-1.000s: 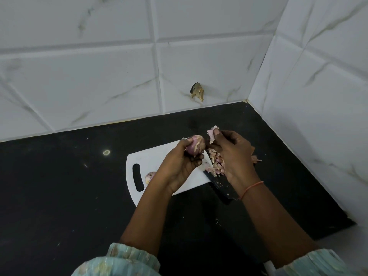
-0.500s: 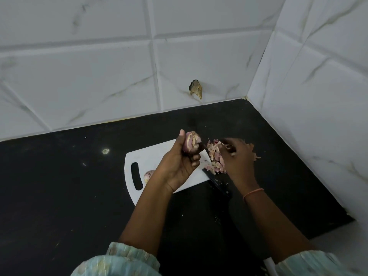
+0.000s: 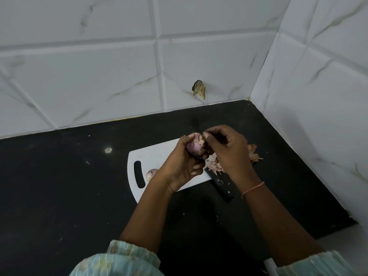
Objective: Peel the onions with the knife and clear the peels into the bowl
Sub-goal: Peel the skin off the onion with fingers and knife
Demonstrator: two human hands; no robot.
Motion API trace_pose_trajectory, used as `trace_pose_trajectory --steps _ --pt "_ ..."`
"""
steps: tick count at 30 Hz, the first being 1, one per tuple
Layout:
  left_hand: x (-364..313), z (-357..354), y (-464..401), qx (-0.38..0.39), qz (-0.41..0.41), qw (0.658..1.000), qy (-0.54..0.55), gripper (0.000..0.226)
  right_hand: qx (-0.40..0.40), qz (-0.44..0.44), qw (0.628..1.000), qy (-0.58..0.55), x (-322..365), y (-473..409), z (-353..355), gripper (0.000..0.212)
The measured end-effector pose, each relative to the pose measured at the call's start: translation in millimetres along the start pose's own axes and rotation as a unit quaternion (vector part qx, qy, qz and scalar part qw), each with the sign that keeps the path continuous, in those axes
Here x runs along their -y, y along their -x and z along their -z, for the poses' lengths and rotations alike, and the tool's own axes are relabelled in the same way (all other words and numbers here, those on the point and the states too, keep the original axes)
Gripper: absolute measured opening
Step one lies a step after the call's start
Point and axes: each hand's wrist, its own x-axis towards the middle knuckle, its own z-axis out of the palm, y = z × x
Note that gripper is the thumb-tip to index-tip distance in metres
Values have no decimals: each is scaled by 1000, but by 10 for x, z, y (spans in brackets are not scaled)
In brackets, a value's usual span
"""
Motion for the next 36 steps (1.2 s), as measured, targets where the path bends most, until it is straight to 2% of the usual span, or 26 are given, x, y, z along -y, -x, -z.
trace_pose_trajectory --steps 4,7,9,13,15,18,20,24,27,33,36 --pt "-17 20 -13 -11 -3 1000 18 48 -54 -47 997 24 -37 33 62 21" --pt "-23 60 -28 -23 6 997 69 60 13 -109 987 115 -223 83 146 18" --pt "-7 46 -29 -36 18 994 106 67 50 -147 982 112 -292 169 155 23" --pt "38 36 -52 -105 26 986 125 62 -7 -53 998 27 -121 339 90 18" --pt "52 -2 -52 -105 28 982 153 56 6 0 1000 -3 22 351 37 20" --pt "72 -122 -28 -83 1 968 236 42 14 48 998 37 99 318 -58 33" --pt "74 -168 -11 -82 -16 967 239 39 -15 36 999 34 91 305 -75 30" --pt "53 -138 0 -88 -51 980 174 30 -29 0 999 -14 68 302 -18 18" --pt "20 -121 -3 -68 -71 977 187 19 -48 4 999 -17 19 274 20 13" --pt "5 -163 1 -67 -101 976 179 23 -47 54 997 13 -11 222 49 10" --pt "-23 -193 0 -80 -116 969 203 22 -52 44 998 5 -9 211 16 12"
